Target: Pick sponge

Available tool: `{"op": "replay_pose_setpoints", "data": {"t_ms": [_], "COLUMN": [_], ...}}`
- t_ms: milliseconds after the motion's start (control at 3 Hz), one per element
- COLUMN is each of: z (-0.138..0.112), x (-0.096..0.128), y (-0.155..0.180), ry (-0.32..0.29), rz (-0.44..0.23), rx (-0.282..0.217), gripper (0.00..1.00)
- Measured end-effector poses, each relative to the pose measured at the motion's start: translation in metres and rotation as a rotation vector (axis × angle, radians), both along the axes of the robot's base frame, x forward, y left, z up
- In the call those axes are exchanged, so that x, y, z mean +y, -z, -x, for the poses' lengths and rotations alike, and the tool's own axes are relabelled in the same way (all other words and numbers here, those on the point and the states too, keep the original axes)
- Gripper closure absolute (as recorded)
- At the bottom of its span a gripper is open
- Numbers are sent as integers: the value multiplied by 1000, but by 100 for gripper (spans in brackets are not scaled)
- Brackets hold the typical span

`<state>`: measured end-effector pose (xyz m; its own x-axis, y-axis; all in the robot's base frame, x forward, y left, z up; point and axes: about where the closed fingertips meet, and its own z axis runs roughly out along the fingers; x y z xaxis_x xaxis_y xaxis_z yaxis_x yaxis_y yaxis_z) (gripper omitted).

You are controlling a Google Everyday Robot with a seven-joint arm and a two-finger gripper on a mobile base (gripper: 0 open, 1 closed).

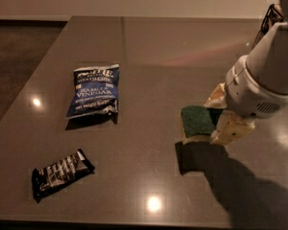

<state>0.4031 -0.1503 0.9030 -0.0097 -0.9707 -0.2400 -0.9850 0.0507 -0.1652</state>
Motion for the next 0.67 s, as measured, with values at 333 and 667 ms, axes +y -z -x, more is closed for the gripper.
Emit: {"op": "replay_pose_setpoints", "data": {"t_ms": [333, 667], "z": [-16, -16], "x": [8, 9], "y": [-42, -44], "ry": [-27, -28], "rz": [-6, -6], "rx": [-52, -55], "gripper": [100, 100]}}
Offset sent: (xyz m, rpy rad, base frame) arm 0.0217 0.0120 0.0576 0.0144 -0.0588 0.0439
